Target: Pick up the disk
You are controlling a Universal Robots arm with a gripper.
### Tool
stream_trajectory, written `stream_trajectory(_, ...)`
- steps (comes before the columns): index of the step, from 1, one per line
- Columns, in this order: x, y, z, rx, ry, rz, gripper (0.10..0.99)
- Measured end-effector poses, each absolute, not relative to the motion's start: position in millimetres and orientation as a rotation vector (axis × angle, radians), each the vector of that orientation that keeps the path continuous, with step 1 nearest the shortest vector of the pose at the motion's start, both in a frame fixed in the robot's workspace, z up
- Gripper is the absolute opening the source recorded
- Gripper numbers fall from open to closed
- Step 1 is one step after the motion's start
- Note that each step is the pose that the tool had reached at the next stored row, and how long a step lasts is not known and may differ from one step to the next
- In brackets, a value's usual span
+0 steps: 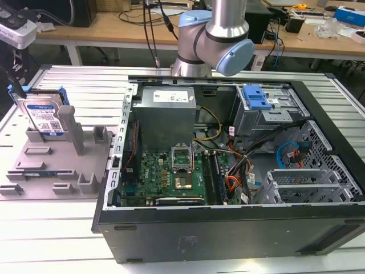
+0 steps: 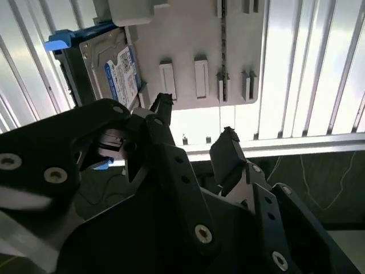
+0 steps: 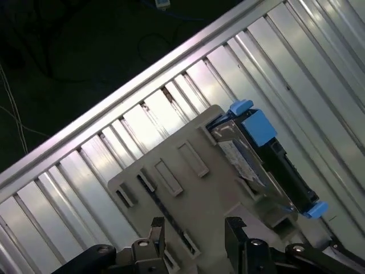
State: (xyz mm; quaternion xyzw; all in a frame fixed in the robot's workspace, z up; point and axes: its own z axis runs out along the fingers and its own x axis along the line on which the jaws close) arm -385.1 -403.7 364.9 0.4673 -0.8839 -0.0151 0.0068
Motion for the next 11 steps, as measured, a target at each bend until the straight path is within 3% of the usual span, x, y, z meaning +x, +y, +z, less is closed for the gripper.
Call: stream_trajectory(11, -385.1, -403.7, 360.7, 1.906, -2.477, -0.042, 0.541)
